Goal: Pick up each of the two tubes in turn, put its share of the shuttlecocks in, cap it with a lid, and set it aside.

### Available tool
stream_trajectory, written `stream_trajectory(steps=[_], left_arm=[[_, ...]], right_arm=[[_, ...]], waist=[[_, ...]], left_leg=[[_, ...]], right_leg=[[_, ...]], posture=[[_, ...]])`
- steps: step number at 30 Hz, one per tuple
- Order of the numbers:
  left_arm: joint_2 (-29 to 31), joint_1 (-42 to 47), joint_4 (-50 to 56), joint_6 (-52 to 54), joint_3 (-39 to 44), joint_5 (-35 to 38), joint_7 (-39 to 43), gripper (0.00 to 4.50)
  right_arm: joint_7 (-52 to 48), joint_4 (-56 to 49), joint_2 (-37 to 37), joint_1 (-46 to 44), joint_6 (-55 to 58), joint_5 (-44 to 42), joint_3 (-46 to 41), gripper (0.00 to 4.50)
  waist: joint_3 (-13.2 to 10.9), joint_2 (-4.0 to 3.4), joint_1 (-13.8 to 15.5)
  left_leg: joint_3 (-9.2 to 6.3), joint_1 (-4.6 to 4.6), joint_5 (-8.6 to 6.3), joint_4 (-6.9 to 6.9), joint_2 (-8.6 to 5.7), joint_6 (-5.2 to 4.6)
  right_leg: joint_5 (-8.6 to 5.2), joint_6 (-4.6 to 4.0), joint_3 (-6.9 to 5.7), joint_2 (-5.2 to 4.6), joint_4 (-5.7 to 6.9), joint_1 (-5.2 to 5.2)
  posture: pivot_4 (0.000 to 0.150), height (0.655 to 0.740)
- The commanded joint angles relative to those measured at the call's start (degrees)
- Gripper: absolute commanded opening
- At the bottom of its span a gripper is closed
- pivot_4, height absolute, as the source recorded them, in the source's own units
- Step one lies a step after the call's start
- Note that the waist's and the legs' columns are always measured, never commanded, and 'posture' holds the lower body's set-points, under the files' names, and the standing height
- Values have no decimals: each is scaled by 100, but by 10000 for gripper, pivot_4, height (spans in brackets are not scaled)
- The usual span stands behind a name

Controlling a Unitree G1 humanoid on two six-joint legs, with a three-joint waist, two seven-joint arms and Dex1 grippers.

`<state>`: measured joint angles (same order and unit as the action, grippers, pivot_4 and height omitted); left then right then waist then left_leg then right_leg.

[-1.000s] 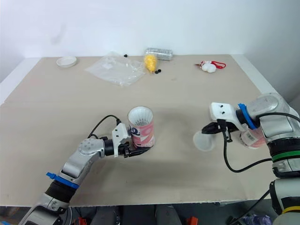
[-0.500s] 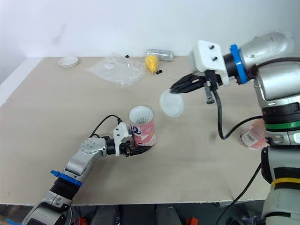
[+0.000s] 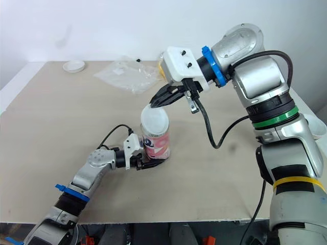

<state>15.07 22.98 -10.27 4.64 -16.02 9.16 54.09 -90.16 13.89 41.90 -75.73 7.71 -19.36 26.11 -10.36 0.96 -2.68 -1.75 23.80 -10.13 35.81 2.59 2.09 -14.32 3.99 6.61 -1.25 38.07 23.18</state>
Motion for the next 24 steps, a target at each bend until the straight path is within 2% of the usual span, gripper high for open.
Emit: stream_trajectory(steps=[1, 17, 24], left_arm=[[99, -165, -219, 238, -94, -183, -101, 29869], [129, -241, -84, 451, -47, -127, -179, 29869], [134, -230, -97, 497, 3, -112, -207, 29869]], right_arm=[[-234, 92, -49, -129, -429, 131, 67, 329], [-234, 950, -242, -354, -1402, 531, 433, 329], [-234, 916, -220, -335, -1486, 498, 611, 329]], waist=[[0, 0, -3], [0, 0, -10], [0, 0, -9]], left_leg=[[1, 0, 0, 0, 0, 0], [1, -1, 0, -2, 2, 0], [0, -2, 0, -10, 2, 0]], right_leg=[[0, 0, 0, 0, 0, 0], [0, -3, 0, 2, 0, 2], [-3, -6, -1, 2, 0, 3]], posture=[[1500, 7400], [1500, 7400], [1500, 7400]])
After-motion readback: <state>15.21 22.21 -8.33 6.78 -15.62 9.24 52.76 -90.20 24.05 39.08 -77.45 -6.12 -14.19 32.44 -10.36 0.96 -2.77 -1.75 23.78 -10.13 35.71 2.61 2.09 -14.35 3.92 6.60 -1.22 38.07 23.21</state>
